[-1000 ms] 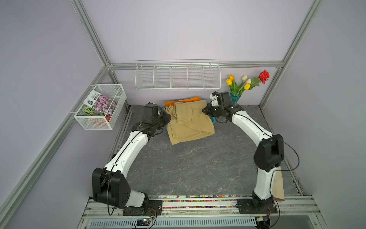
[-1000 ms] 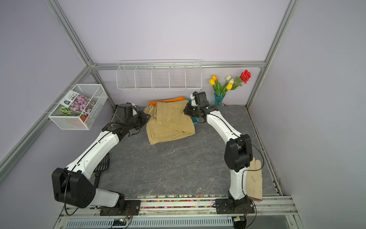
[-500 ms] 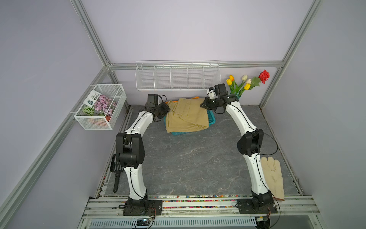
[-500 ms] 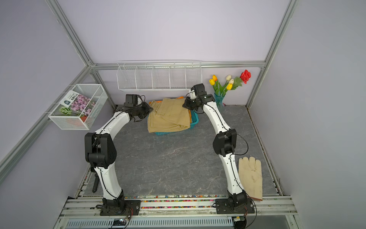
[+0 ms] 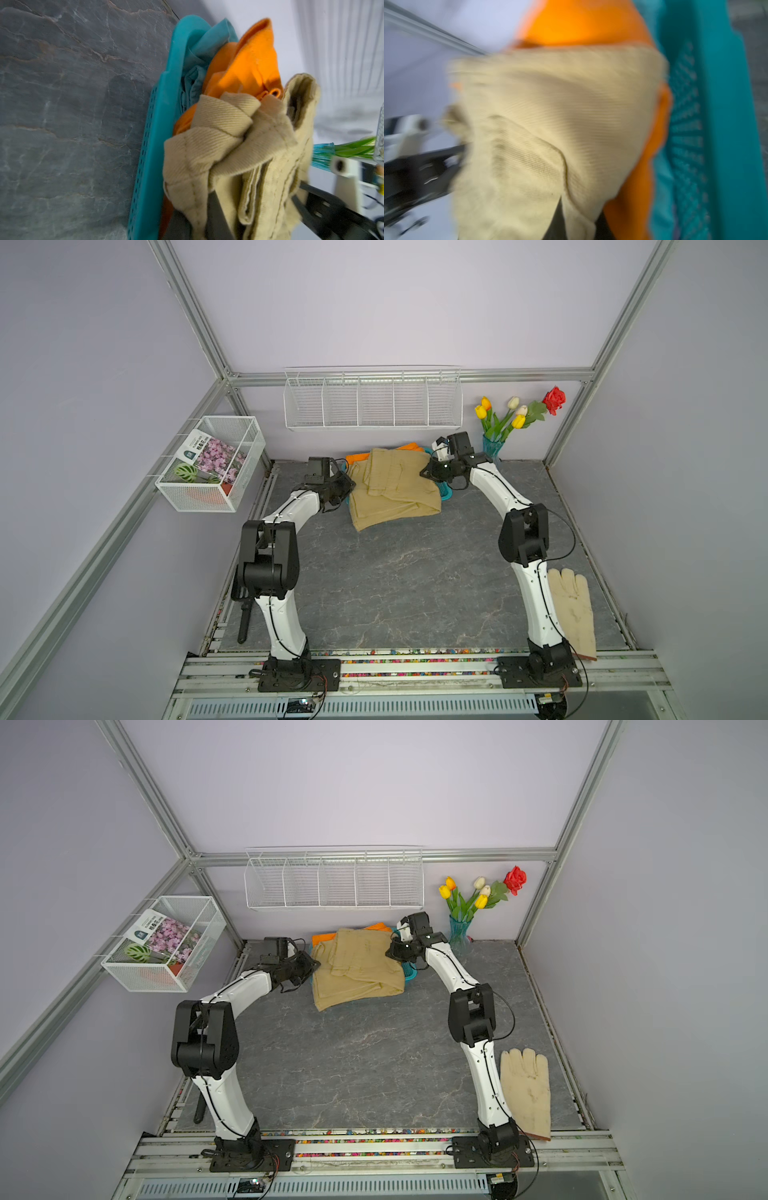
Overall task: Put the folded long pants in the basket
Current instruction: Move the basket to the center of the board.
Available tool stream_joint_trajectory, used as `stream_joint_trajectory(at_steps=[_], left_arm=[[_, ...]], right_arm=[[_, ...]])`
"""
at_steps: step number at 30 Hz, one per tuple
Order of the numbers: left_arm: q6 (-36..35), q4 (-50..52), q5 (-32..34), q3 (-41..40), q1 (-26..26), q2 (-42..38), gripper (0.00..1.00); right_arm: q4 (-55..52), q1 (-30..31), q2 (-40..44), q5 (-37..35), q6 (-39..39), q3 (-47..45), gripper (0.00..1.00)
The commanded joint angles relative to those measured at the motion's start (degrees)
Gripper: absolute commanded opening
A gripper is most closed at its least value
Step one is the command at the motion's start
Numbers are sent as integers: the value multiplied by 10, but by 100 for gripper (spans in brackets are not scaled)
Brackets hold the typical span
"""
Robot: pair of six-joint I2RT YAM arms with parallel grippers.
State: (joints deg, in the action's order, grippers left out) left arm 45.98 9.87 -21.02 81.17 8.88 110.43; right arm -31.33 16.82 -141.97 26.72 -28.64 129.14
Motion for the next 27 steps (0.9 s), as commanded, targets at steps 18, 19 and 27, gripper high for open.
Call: stream_joint_trajectory(at_steps=[18,19,27], left_arm=[[-31,16,49,161,-17,53,0],[-31,16,44,168,-19,64,0],[-11,-11,-12,161,-22,138,0]], right_arm=[[125,-3,-6,-92,70,49,0],[125,2,1,-109,71,36,0],[111,13,24,-163,61,-81,0]])
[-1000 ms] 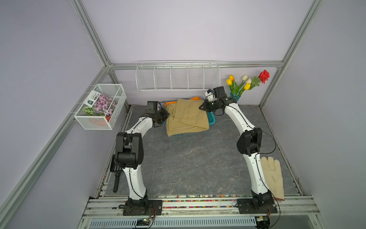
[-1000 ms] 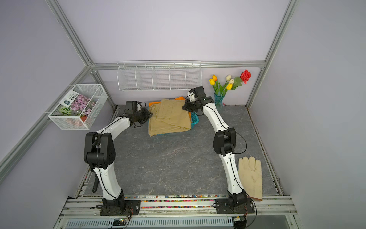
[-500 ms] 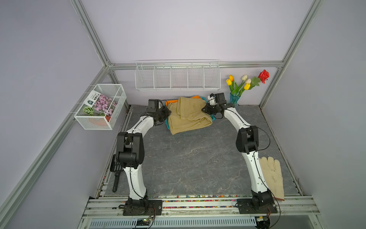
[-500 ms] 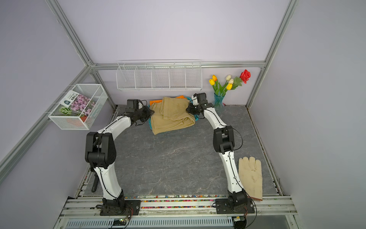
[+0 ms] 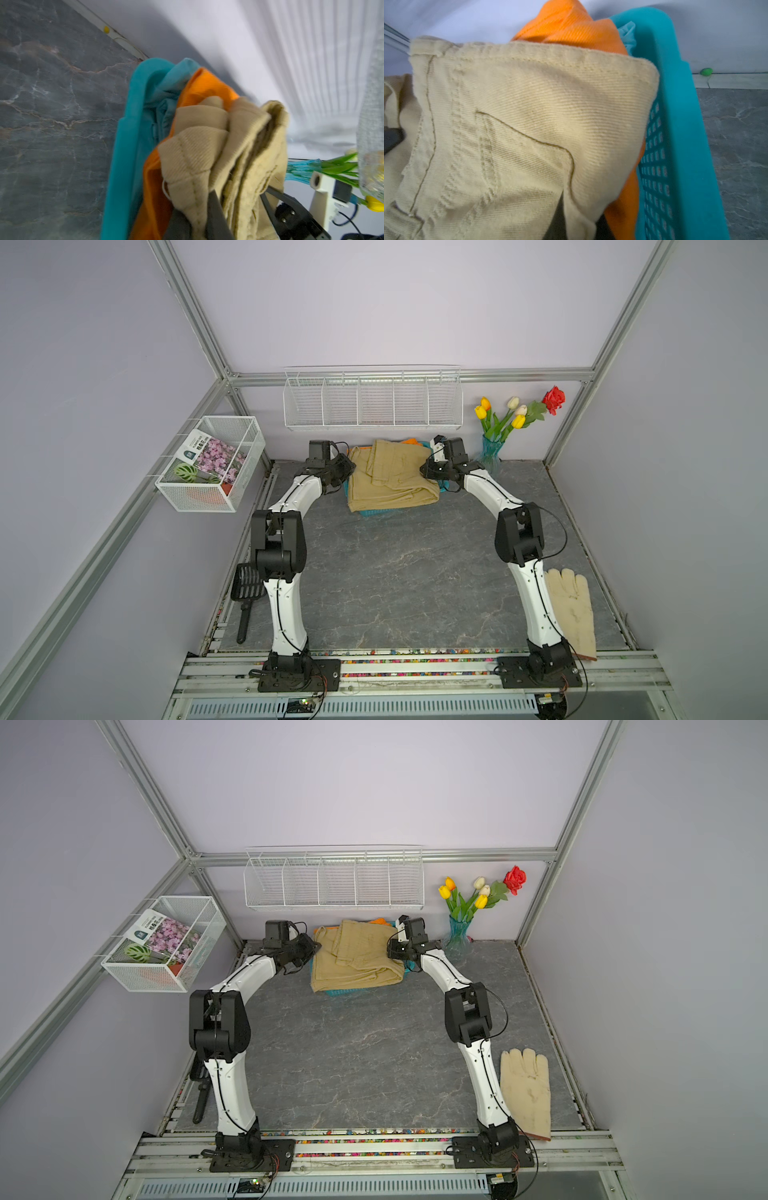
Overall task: Put the folded long pants in the basket
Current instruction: Move the basket to the center of the board.
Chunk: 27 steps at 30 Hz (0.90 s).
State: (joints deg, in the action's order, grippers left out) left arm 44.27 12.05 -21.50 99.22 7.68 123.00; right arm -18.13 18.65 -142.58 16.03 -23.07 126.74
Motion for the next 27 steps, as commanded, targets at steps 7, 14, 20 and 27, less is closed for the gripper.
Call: stream_joint_trajectory(at_steps=[7,14,20,27], left_arm=[[38,-116,-13,-194,-10,-71,0],[57,-169,-11,-356,-7,-203,0],[33,-89,-4,-309,-2,-263,0],[10,9,-6,-127,-6,-196,0]], right_arm=[[108,-1,198,-75,-44,-378,0],[199,2,336,-78,-67,-611,0],[161,15,428,-83,-60,-610,0],[20,22,424,-100,-16,-391,0]])
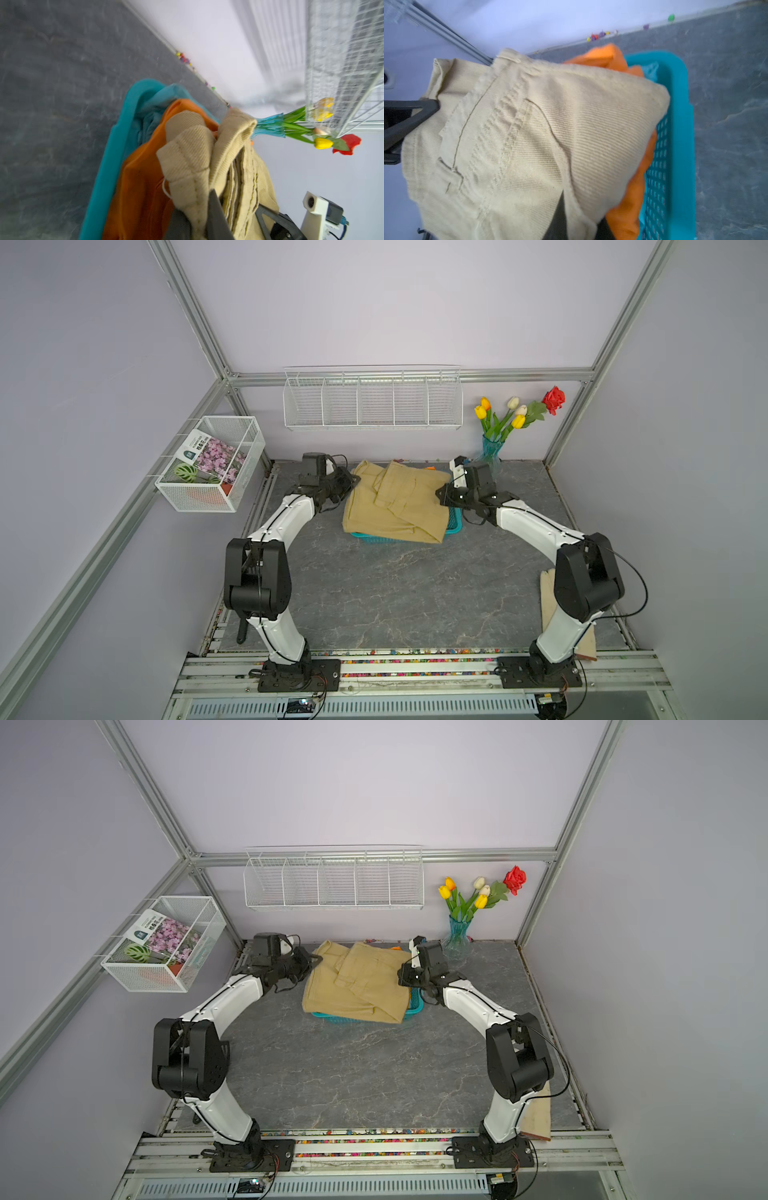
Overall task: Put the folded long pants in the basket
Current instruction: Move the basket to the center of the board, then place the long pant in the basket.
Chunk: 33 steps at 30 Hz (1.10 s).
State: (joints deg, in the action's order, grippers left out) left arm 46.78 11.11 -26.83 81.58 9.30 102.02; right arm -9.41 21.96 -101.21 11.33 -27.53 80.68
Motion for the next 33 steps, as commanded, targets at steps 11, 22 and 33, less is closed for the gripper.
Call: stream_joint_trajectory(at_steps=[11,22,33], left_arm=[[21,-59,16,3,-22,89,0],[-10,15,66,20,8,-17,0],[-14,76,142,-4,43,-155,0]], right_arm=[[-66,-40,-116,-30,12,101,0],[-84,-40,-54,-46,32,87,0],[-70,-24,99,-75,43,19,0]])
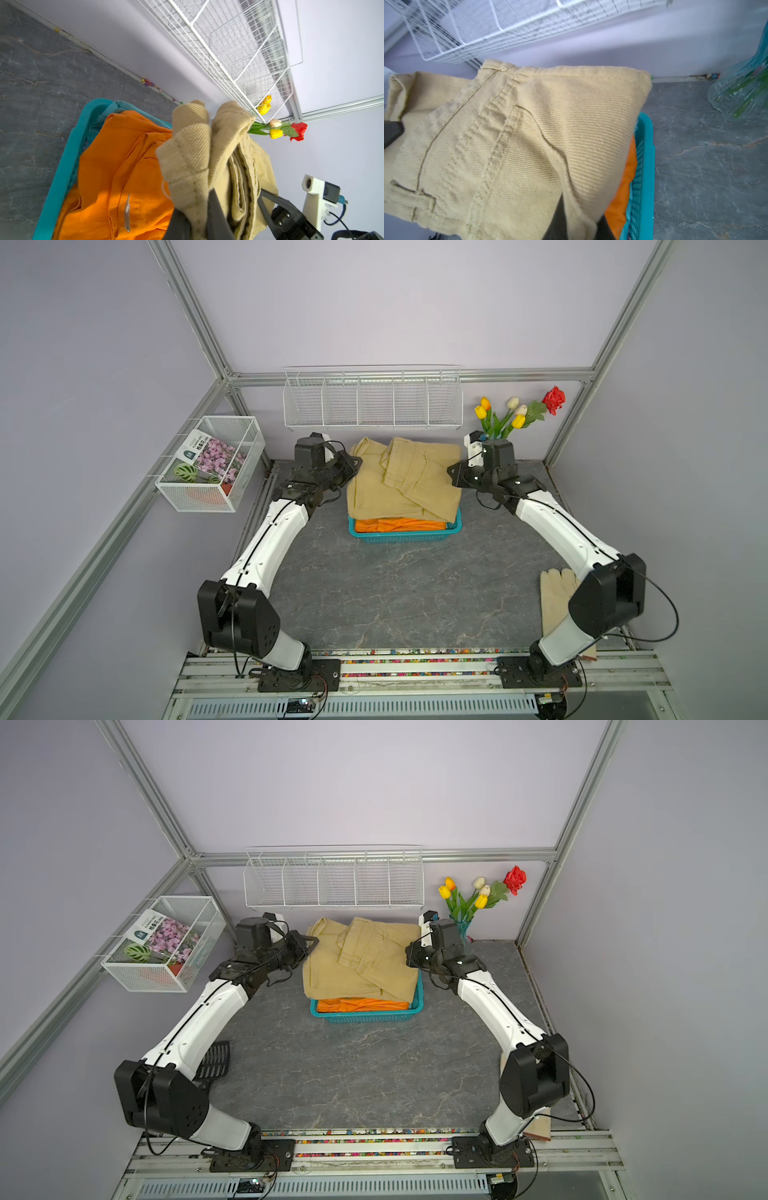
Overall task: Put the folded long pants in the basket
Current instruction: Place the long pant in the basket.
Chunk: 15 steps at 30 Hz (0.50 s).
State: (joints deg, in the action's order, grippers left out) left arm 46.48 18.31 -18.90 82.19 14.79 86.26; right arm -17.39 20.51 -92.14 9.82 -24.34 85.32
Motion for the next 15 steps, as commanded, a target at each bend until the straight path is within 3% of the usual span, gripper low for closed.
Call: stream_joint_trajectory(at_steps=[1,4,9,15], left_arm=[[-8,-6,67,-16,-13,11,0],[-6,-23,45,-9,-21,71,0],[10,-30,-46,27,-40,208,0],[8,-54,19,-43,-36,201,0]], right_arm=[[10,-10,1,-65,10,-31,0],[12,-24,-61,-45,0,-20,0],[-27,-57,-232,-3,-19,53,0],[22,-65,-266,-17,-22,4,0]])
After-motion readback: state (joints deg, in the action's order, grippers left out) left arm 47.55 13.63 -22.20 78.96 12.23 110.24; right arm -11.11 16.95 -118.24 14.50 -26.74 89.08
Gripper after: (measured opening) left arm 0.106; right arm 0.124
